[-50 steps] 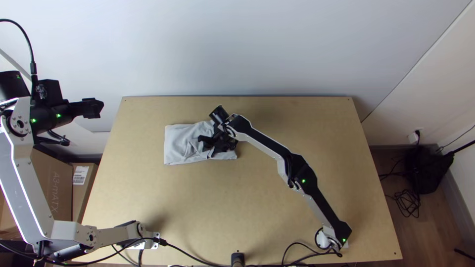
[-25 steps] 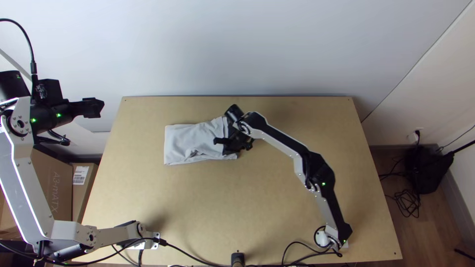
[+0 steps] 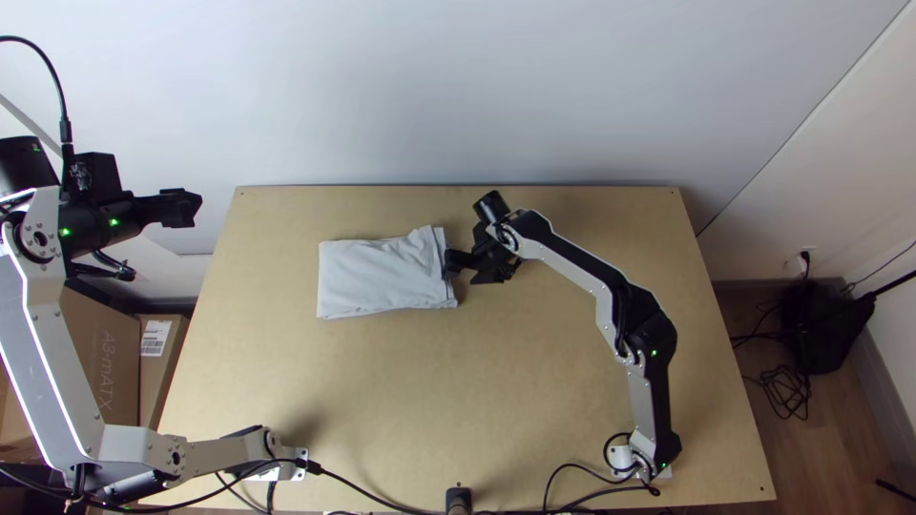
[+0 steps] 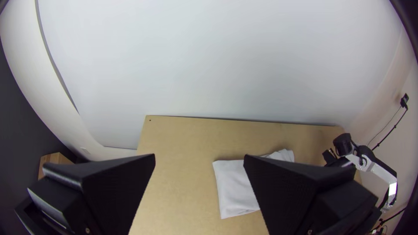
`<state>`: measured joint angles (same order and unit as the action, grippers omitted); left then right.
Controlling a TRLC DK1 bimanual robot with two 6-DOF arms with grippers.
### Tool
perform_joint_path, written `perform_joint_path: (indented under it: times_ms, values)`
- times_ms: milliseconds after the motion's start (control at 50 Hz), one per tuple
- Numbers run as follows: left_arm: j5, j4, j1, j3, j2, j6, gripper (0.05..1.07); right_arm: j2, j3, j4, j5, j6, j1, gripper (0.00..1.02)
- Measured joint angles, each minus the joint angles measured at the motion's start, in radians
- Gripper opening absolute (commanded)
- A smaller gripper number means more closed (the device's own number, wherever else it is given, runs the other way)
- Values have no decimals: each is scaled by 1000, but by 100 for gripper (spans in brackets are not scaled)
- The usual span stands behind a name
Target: Fold the t-shirt
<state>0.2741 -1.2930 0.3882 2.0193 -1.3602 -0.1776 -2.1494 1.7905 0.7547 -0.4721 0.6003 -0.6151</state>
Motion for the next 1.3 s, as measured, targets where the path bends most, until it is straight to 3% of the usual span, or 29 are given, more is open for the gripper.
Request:
perform_joint_path:
  times_ms: [380, 460, 580, 780, 920, 1080, 1300]
  values:
    - [0, -1, 27, 55, -38, -18, 103, -179, 212, -61, -71, 0, 0, 98]
    - [-1, -4, 26, 63, -40, -18, 103, -236, 261, -60, -72, 0, -6, 76]
    - [-1, -8, 27, 72, -42, -19, 103, -272, 300, -59, -86, 1, -10, 2]
    - [-1, -8, 27, 84, -48, -19, 103, -278, 293, -61, -95, 1, 0, 2]
    - [-1, -8, 25, 89, -57, -18, 103, -238, 207, -98, -114, 1, 59, 2]
    - [-1, -8, 8, 90, -62, -18, 103, -113, 6, -187, -114, 1, 202, 2]
    - [-1, -8, -15, 90, -62, -13, 103, 89, -279, -308, -104, 1, 482, 2]
